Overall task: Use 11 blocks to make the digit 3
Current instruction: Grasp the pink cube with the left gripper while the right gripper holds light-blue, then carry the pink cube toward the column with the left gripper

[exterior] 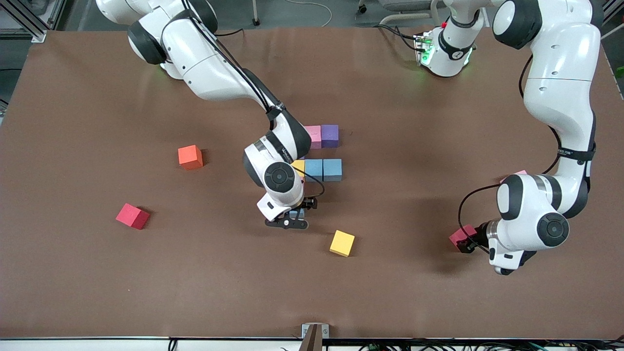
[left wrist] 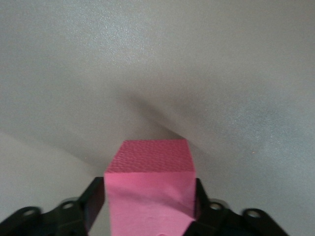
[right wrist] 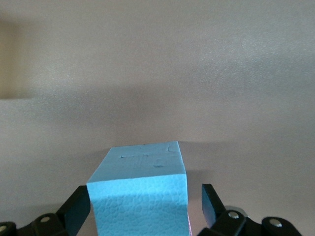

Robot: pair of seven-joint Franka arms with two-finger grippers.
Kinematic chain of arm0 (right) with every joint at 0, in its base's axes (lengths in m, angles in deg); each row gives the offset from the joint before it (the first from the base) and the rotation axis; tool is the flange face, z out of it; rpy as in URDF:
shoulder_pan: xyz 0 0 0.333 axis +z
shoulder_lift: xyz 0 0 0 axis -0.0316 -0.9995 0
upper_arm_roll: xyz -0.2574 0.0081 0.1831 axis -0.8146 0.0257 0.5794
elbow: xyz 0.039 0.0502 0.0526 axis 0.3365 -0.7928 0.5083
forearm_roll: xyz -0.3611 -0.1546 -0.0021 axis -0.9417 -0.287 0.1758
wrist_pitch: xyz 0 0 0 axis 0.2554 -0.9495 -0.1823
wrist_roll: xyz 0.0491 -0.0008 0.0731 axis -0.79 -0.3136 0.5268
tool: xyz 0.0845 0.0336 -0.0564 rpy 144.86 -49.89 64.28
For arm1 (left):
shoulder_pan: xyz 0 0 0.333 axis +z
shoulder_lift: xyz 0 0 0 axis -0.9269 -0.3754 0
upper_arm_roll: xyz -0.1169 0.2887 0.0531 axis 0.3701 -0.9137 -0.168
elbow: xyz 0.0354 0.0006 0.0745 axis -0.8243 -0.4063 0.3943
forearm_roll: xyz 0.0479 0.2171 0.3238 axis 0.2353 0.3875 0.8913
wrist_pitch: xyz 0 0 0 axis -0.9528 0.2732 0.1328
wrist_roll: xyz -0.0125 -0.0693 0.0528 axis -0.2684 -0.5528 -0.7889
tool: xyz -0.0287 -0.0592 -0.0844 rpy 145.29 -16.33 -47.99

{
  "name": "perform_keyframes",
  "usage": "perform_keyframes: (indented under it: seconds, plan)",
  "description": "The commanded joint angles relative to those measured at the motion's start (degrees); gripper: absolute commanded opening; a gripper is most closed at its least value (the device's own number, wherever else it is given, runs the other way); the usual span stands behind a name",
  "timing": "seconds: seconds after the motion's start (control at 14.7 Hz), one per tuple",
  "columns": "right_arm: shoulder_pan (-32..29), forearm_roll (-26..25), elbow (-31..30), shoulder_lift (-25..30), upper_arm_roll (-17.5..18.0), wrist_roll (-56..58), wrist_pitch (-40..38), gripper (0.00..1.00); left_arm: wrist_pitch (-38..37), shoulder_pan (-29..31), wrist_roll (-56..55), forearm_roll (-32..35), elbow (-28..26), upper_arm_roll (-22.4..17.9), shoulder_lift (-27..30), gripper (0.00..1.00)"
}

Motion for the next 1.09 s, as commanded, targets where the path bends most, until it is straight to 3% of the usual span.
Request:
perform_keyframes:
  seconds: [0.0,0.14,0.68,1.02]
  plan:
    - [-0.1,0.0,0.5,0.8,-0.1,0.6,-1.4,1.00,0.1,-0.6,-2.0,-0.8,0.6,-0.4,0.5,0.43]
    - [-0.2,0.0,0.5,0.9,-0.1,0.7,-2.1,1.00,-0.4,-0.7,-5.5,-0.3,0.6,0.1,2.0,0.35]
    - [-0.5,0.0,0.4,2.0,-0.2,3.2,-2.9,1.00,-5.6,-8.2,-24.0,-1.1,0.7,2.0,7.9,0.37]
    - [-0.6,-0.1,0.3,2.4,-0.4,4.5,-4.5,1.00,-7.6,-9.4,-42.4,-0.8,0.6,8.1,9.2,0.36]
